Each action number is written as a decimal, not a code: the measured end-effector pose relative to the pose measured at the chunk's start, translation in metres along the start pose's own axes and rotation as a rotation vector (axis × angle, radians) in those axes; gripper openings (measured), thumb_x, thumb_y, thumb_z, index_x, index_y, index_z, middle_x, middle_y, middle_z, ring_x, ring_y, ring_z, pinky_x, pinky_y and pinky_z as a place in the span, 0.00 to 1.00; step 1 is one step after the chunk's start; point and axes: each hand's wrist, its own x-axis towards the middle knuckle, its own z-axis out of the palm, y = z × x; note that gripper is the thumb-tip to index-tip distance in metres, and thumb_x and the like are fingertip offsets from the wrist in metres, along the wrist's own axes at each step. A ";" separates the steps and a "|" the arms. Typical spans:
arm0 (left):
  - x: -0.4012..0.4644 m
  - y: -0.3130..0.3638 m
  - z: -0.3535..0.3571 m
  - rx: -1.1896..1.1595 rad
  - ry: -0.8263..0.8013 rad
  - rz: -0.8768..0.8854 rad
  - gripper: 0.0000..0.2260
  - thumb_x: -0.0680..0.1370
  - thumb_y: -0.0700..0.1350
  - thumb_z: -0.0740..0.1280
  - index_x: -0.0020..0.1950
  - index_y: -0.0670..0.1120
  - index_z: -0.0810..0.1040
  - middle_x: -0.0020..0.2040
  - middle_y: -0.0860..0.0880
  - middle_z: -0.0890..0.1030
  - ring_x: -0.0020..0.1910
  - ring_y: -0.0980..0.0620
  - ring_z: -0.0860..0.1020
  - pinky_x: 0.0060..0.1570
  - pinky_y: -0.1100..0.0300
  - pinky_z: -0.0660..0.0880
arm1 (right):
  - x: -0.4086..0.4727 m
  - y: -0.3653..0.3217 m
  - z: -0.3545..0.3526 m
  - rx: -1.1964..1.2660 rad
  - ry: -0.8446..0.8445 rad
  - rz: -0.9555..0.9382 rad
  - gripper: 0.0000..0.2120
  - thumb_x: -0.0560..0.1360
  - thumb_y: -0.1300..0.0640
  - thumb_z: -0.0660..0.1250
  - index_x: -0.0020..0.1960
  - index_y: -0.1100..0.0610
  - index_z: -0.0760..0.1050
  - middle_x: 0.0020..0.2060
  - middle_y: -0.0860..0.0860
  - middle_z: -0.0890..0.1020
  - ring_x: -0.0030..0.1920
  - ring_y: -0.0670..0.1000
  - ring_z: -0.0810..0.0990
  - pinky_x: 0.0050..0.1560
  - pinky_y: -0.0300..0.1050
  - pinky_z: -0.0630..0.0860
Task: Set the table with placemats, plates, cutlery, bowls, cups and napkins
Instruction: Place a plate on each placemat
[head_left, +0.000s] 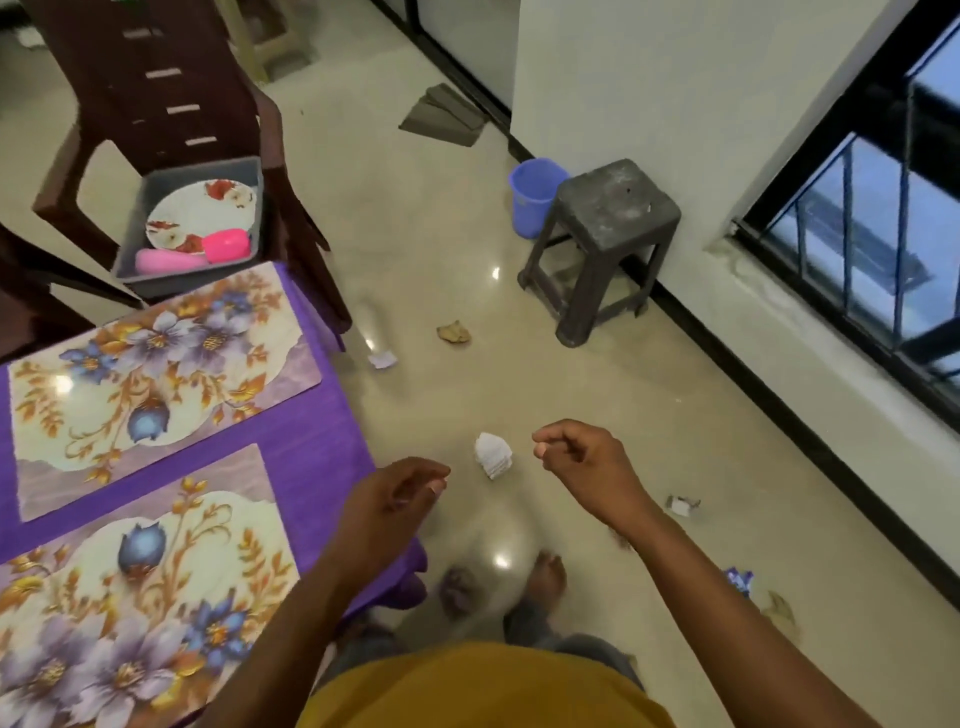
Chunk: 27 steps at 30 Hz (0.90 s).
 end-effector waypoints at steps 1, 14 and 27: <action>0.008 0.013 0.009 -0.018 0.013 -0.007 0.07 0.77 0.55 0.68 0.53 0.60 0.84 0.49 0.60 0.87 0.50 0.56 0.85 0.54 0.49 0.82 | 0.007 0.002 -0.015 -0.013 -0.009 0.001 0.06 0.78 0.57 0.72 0.52 0.47 0.85 0.41 0.47 0.86 0.45 0.51 0.85 0.51 0.44 0.81; 0.117 0.091 0.057 -0.094 0.121 0.056 0.08 0.82 0.41 0.69 0.57 0.52 0.85 0.49 0.57 0.87 0.49 0.55 0.86 0.52 0.48 0.83 | 0.107 -0.027 -0.097 -0.065 -0.047 -0.122 0.06 0.78 0.55 0.72 0.54 0.50 0.85 0.45 0.42 0.86 0.46 0.40 0.84 0.52 0.37 0.79; 0.245 0.071 -0.050 -0.144 0.312 -0.005 0.08 0.83 0.44 0.68 0.58 0.55 0.84 0.50 0.58 0.87 0.51 0.57 0.85 0.54 0.54 0.82 | 0.287 -0.123 -0.037 -0.152 -0.177 -0.196 0.06 0.77 0.52 0.72 0.53 0.47 0.85 0.44 0.42 0.86 0.46 0.43 0.85 0.55 0.50 0.83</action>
